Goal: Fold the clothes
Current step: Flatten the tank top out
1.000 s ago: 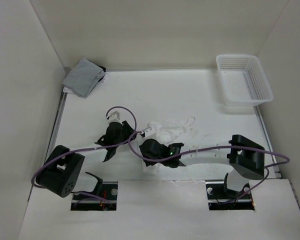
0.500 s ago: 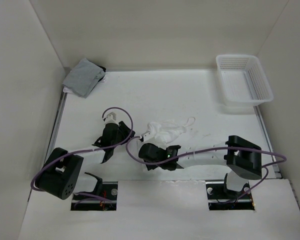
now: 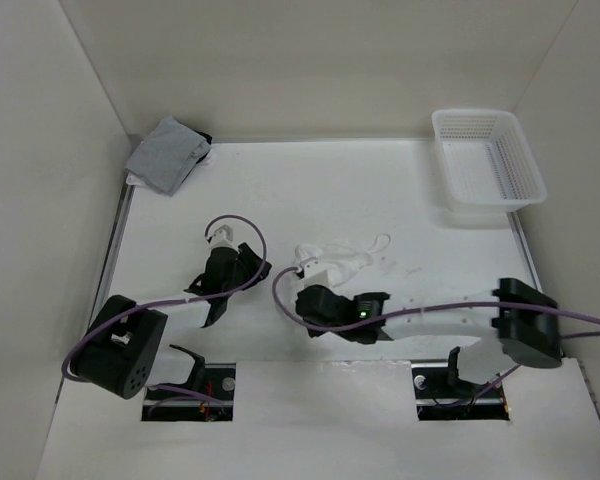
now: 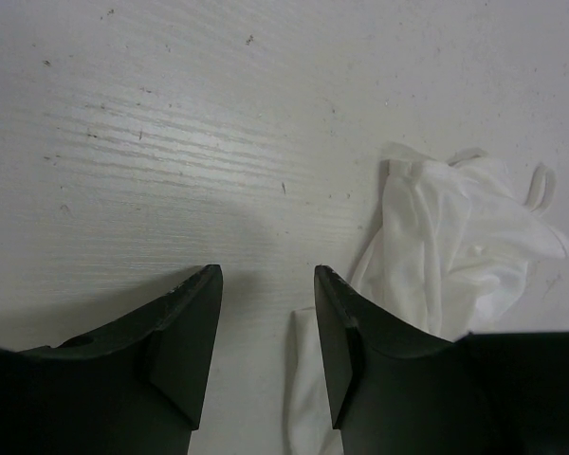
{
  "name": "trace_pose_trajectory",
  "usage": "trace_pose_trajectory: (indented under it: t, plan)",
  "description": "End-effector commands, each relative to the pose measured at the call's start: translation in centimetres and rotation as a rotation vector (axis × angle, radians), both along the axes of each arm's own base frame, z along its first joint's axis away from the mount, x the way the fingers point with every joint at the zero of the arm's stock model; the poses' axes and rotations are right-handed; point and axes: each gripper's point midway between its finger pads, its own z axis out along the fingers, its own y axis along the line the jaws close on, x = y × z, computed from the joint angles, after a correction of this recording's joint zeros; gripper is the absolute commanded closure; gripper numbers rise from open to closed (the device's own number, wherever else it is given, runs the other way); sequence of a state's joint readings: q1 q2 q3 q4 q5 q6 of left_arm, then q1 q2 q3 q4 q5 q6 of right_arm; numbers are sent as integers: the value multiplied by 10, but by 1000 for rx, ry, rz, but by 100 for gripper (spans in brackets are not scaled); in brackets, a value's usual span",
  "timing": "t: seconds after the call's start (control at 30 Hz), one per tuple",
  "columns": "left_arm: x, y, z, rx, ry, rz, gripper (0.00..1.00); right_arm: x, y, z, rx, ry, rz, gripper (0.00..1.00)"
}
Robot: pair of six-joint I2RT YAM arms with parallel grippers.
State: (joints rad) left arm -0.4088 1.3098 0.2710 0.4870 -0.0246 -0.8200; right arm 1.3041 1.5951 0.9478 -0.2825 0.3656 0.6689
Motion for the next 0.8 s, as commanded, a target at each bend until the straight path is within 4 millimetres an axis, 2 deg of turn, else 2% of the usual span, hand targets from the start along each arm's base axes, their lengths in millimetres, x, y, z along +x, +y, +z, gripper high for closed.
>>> trace_pose_trajectory:
  t: [0.0,0.03,0.1,0.2,0.23,0.3,0.37,0.47,0.57,0.63,0.7,0.77]
  plan:
    - [-1,-17,14,-39,-41,-51,57,15,-16,76,228,-124,-98,93]
    - [-3,-21,14,-39,-37,-70,56,17,-30,89,284,-131,-130,93]
    - [-6,-25,14,-36,-32,-90,55,19,-49,101,351,-136,-171,93]
    - [-16,-32,10,-25,-17,-126,54,24,-93,118,509,-140,-275,93]
    - [-17,-32,10,-24,-14,-128,54,24,-98,118,523,-137,-290,93]
    - [-24,-35,7,-16,0,-147,53,26,-121,119,599,-122,-362,94]
    - [-31,-36,5,-8,13,-158,51,23,-138,113,678,-86,-422,94]
    - [-40,-35,0,4,35,-174,50,16,-146,100,706,-35,-457,95]
    - [-51,-25,-11,41,67,-162,50,12,-156,80,680,6,-533,96]
    - [-52,-26,-8,49,55,-162,50,10,-167,67,631,2,-598,98]
    - [-55,-32,-8,59,63,-188,56,13,-173,71,610,-32,-629,98]
    - [-67,-39,-14,91,88,-243,59,18,-177,79,590,-69,-640,98]
